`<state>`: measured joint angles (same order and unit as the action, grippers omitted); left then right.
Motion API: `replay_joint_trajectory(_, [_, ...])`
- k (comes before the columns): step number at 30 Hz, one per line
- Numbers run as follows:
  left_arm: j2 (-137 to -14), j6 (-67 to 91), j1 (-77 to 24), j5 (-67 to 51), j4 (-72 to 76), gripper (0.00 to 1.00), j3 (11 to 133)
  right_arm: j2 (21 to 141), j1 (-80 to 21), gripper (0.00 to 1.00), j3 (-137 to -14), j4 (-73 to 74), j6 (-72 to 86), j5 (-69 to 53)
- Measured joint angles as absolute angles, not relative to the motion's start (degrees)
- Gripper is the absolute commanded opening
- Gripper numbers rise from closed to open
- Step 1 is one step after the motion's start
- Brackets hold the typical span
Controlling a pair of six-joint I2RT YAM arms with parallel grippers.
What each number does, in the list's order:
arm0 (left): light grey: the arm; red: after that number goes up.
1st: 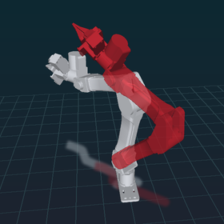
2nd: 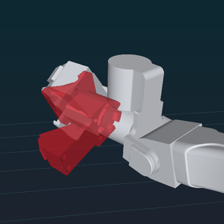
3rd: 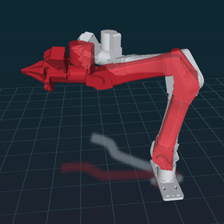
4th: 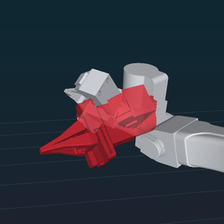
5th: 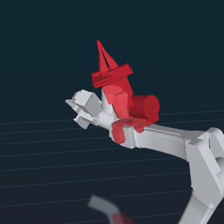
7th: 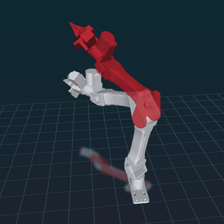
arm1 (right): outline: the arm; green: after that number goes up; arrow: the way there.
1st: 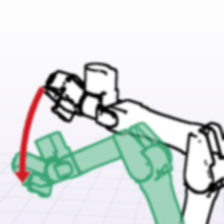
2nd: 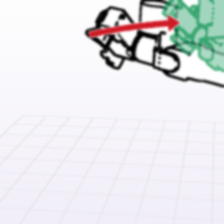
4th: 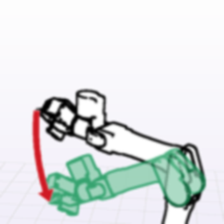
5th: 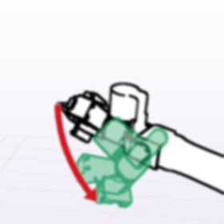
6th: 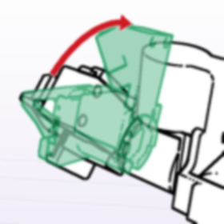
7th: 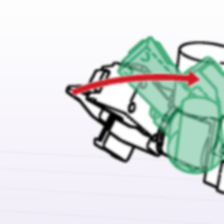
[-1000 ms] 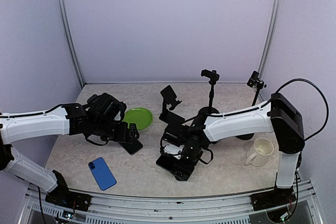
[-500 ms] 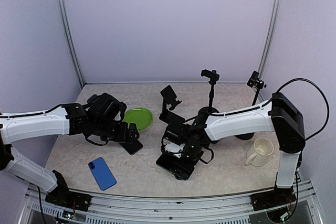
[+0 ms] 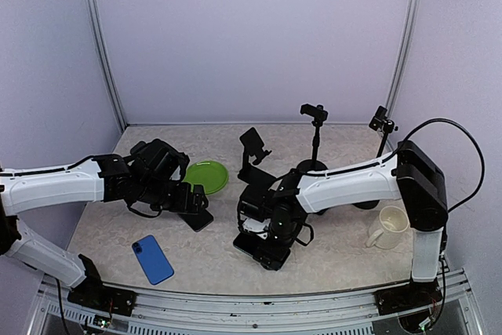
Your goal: Place the phone on the phone stand
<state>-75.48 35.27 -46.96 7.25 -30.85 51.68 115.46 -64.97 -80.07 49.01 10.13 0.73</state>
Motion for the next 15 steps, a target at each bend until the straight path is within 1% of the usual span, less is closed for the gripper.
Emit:
replay_joint_trajectory(10, [-75.48,34.22,-46.96,6.74,-30.87,0.97,51.68,116.97,-64.53,0.6,-82.52,51.62,10.85,1.1])
replay_joint_trajectory(15, [-75.48,34.24,-46.96,6.63,-30.87,0.97,51.68,116.79,-64.55,0.52,-82.67,51.75,11.03,1.89])
